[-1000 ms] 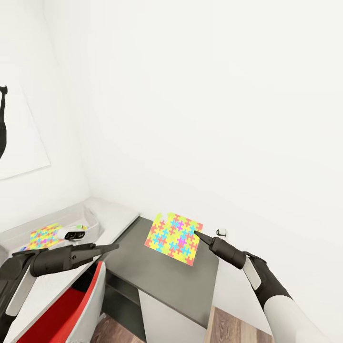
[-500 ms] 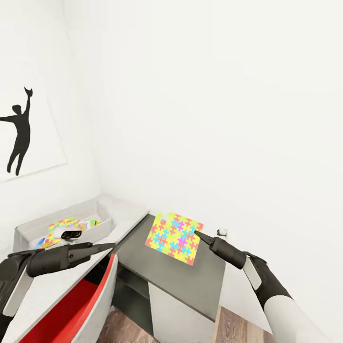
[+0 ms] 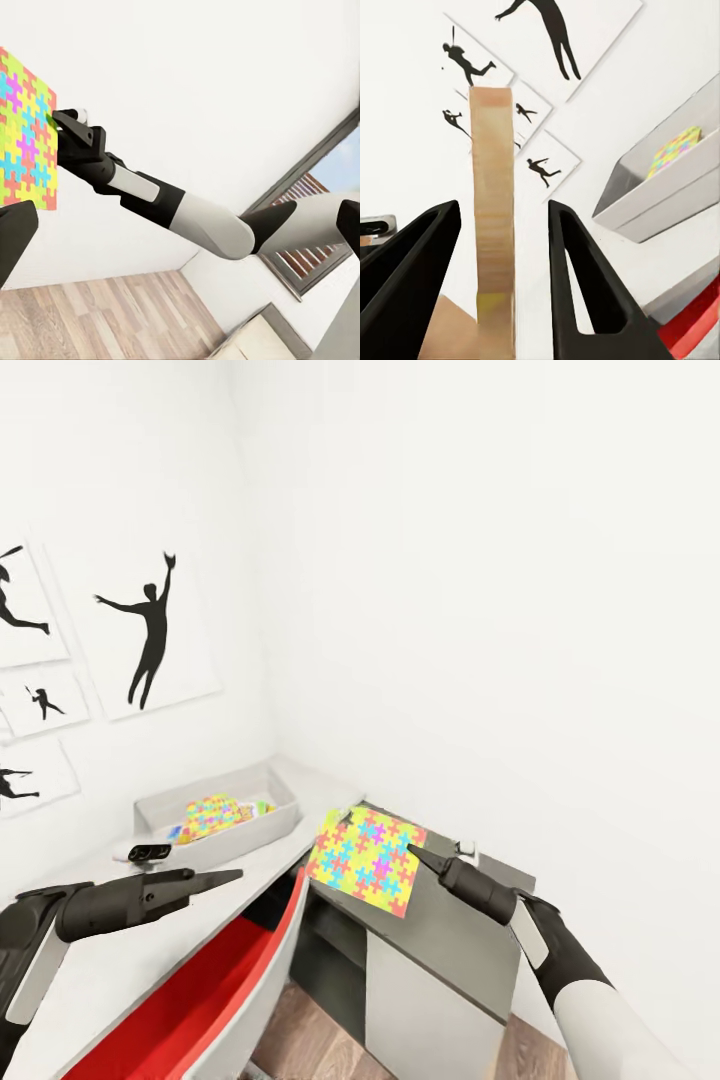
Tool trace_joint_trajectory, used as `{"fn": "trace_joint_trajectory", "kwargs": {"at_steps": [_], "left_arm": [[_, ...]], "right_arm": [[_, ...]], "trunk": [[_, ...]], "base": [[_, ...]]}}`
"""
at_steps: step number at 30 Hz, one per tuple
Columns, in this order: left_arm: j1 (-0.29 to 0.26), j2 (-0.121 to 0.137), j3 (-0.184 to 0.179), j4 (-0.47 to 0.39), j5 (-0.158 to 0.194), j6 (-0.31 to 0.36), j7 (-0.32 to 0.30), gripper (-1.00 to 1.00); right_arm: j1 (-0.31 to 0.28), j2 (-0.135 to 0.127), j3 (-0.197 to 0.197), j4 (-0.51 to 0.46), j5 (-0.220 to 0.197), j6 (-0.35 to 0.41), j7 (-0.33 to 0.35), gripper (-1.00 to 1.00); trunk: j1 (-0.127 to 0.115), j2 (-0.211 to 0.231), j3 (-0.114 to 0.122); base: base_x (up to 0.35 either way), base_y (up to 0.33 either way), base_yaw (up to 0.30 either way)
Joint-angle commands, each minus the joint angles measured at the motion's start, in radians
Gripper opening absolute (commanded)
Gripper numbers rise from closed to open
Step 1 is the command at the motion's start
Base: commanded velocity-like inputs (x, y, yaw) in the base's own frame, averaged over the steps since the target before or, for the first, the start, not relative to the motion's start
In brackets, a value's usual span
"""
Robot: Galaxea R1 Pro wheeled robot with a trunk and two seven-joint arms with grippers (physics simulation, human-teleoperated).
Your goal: Put all the toys in the child's room - the three board games (two on the bed and one on the table), the two jigsaw puzzles on the table, and the tennis ball on the table - inside the toy box on the table in the child's room.
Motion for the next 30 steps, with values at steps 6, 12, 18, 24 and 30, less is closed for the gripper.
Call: {"fn": "trace_joint_trajectory", "kwargs": {"at_steps": [6,12,18,24,30], "left_arm": [[-0.001,0.000,-0.001,0.001,0.000,0.011,-0.004,1.00],[-0.001,0.000,-0.001,0.001,0.000,0.011,-0.004,1.00],[-0.001,0.000,0.001,0.002,0.000,0.011,-0.004,1.00],[0.001,0.000,0.020,0.002,0.000,0.009,-0.004,1.00],[0.001,0.000,0.021,0.002,0.002,0.008,-0.004,1.00]], "right_arm": [[0.000,0.000,-0.001,0.000,-0.002,0.010,0.002,-1.00],[0.000,0.000,0.000,0.000,-0.001,0.009,0.003,-1.00],[0.000,-0.001,-0.001,0.000,-0.001,0.008,0.008,-1.00],[0.000,-0.001,-0.001,0.000,-0.003,-0.005,0.009,-1.00],[0.000,0.001,0.001,-0.001,-0.002,0.006,-0.006,-1.00]], "trunk": [[0.000,-0.001,0.002],[0.000,-0.001,0.005],[0.000,-0.001,0.006],[0.000,-0.001,0.006],[0.000,-0.001,0.006]], "base": [[0.020,0.249,0.276],[0.080,0.270,0.276],[0.121,0.218,0.147],[0.036,0.031,0.014],[0.001,0.001,0.000]]}}
